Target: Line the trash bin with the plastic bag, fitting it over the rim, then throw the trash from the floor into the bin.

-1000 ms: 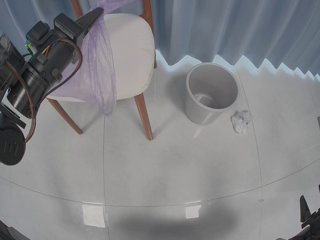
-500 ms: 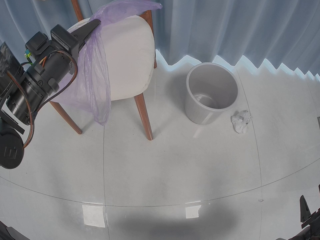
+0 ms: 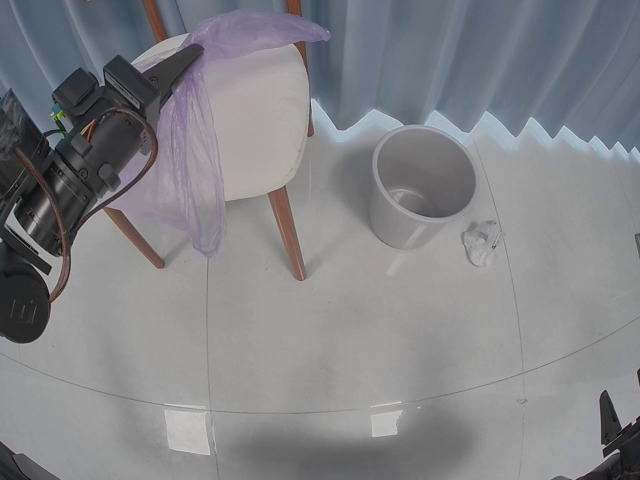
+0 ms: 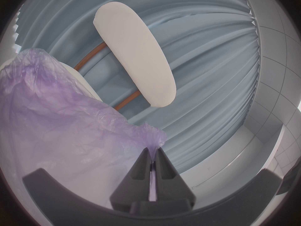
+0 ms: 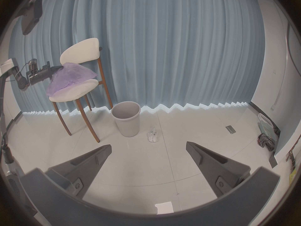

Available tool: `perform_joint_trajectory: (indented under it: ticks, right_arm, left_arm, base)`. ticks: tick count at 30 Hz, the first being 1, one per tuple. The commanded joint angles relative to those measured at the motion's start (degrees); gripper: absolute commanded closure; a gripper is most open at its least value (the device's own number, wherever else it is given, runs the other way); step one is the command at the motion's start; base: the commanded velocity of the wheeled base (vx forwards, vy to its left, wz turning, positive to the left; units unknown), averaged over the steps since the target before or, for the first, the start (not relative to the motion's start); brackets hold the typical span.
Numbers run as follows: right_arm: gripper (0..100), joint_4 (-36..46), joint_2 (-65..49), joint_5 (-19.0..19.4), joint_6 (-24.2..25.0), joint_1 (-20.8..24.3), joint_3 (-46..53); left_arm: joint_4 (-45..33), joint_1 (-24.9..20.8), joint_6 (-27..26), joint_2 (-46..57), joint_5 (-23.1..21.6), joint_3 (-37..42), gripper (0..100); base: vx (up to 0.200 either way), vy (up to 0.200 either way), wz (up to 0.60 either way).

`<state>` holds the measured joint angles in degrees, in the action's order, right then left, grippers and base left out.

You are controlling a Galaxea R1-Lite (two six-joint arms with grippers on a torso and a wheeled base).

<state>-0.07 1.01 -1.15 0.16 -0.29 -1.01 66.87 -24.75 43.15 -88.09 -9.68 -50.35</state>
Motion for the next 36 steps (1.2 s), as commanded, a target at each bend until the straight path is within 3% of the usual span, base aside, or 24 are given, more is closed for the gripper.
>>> perform_joint_trajectory:
  ticks: [1, 13, 19, 22, 26, 32, 34, 36]
  right_arm:
    - [0, 0.0, -1.0, -0.1, 0.1, 0.0, 1.0]
    - [0, -0.4, -1.0, 0.4, 0.5, 0.0, 1.0]
    - [0, -11.9, 3.6, 0.5, 4.2, -0.1, -2.9]
    - [0, -11.9, 4.7, 0.5, 5.2, 0.4, -4.3]
    - [0, -10.0, 10.9, 1.5, 10.7, 2.5, -6.3]
    - [0, -9.3, 28.0, 6.2, 21.6, 2.8, -10.0]
    - [0, -9.5, 30.8, 7.1, 22.6, 2.8, -10.2]
    - [0, -9.6, 35.5, 10.4, 23.0, 3.1, -9.6]
  left_arm:
    - [0.1, -0.5, -0.6, -0.4, 0.0, 1.0, 100]
    - [0.1, -0.5, -1.1, 0.6, 0.0, 0.9, 100]
    - [0.1, -0.6, -1.1, 0.6, 0.0, 0.9, 100]
    - [0.1, -0.7, -1.1, 0.7, 0.0, 1.0, 100]
    - [0.1, -1.1, -1.1, 1.3, 0.0, 1.0, 100]
    - [0.1, -1.0, -1.1, 2.5, -0.1, 0.8, 100]
    - [0.1, -1.0, -1.1, 2.7, -0.3, 0.8, 100]
    - [0.1, -0.9, -1.1, 3.2, -1.2, 0.9, 100]
  base:
    - [0.0, 0.0, 0.0]
    - [0.0, 0.0, 0.0]
    - [0.0, 0.0, 0.0]
    - [0.0, 0.0, 0.0]
    - [0.0, 0.0, 0.0]
    - [0.0, 0.0, 0.0]
    - [0.0, 0.0, 0.0]
    - [0.0, 0.0, 0.0]
